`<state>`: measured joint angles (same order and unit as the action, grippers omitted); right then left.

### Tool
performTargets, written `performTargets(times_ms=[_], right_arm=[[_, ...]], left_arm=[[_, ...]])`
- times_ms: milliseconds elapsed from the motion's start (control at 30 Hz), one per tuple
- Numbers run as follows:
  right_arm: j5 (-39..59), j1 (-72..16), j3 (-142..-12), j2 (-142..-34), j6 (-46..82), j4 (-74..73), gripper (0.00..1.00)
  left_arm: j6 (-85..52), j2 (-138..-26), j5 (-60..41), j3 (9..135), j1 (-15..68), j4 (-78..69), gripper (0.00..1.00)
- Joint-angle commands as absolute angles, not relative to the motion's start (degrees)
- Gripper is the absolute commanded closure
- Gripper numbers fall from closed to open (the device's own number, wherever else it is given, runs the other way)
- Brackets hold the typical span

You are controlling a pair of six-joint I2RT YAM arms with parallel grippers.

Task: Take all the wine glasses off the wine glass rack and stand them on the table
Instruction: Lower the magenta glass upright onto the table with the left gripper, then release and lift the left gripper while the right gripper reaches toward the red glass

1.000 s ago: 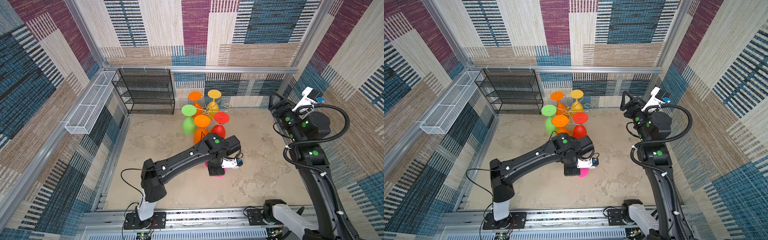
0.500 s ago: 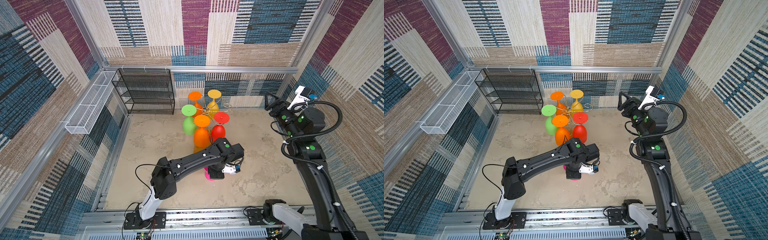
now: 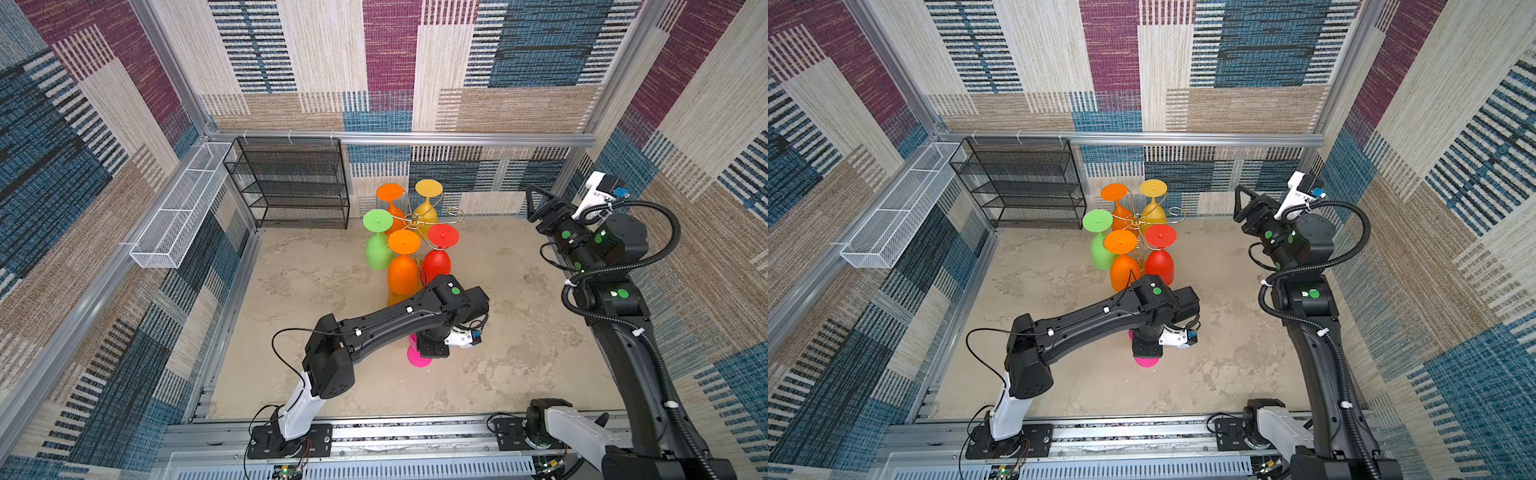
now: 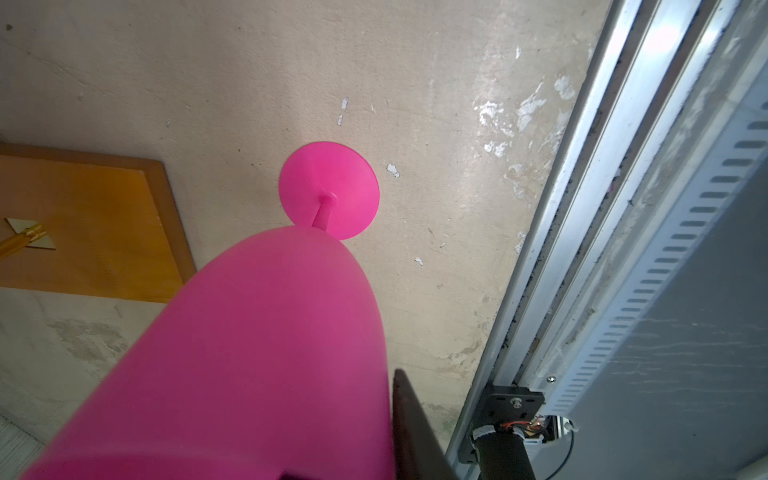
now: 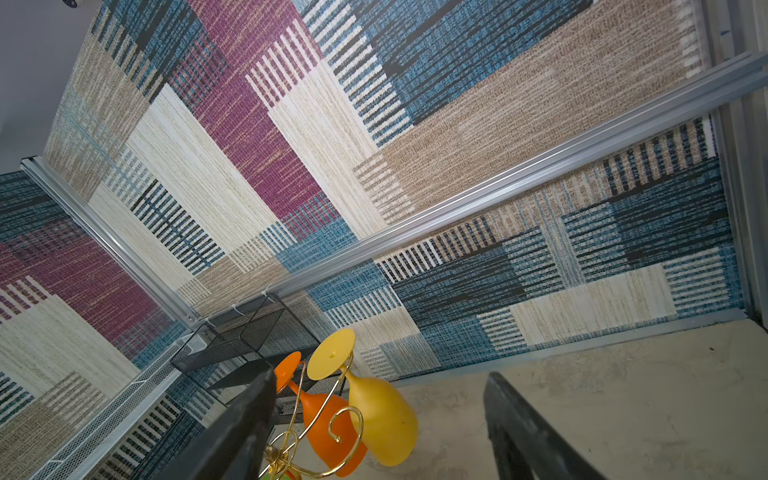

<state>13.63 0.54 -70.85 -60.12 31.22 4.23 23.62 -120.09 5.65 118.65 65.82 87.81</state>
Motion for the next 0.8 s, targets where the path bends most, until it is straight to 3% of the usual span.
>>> performTargets(times_ms=[0, 200, 367, 467, 667, 767], right_arm=[[15.24, 0.62, -70.92, -60.29, 31.11, 2.96, 0.21], [20.28, 0.62, -71.37, -61.23, 32.76, 3.2, 0.21], [30.81, 0.62, -66.03, -62.71, 38.27, -2.05, 0.21], [38.22, 0.62, -63.82, -63.28, 40.3, -6.36, 0.26], [43.74, 0.13, -64.81, -63.37, 40.64, -4.31, 0.27], [44.76, -1.57, -64.58, -63.2, 40.2, -2.51, 0.27]], left_arm=[[22.44, -118.88, 6.29, 120.17, 66.13, 88.83, 0.72], [23.23, -113.8, 5.84, 124.01, 67.83, 88.74, 0.67], [23.74, -105.98, 4.73, 127.5, 69.22, 88.05, 0.67], [23.05, -99.14, 9.29, 126.19, 69.26, 83.33, 0.69], [25.38, -74.37, 25.81, 104.71, 69.12, 52.82, 0.7], [26.62, -61.9, 34.58, 91.76, 68.57, 32.46, 0.61]])
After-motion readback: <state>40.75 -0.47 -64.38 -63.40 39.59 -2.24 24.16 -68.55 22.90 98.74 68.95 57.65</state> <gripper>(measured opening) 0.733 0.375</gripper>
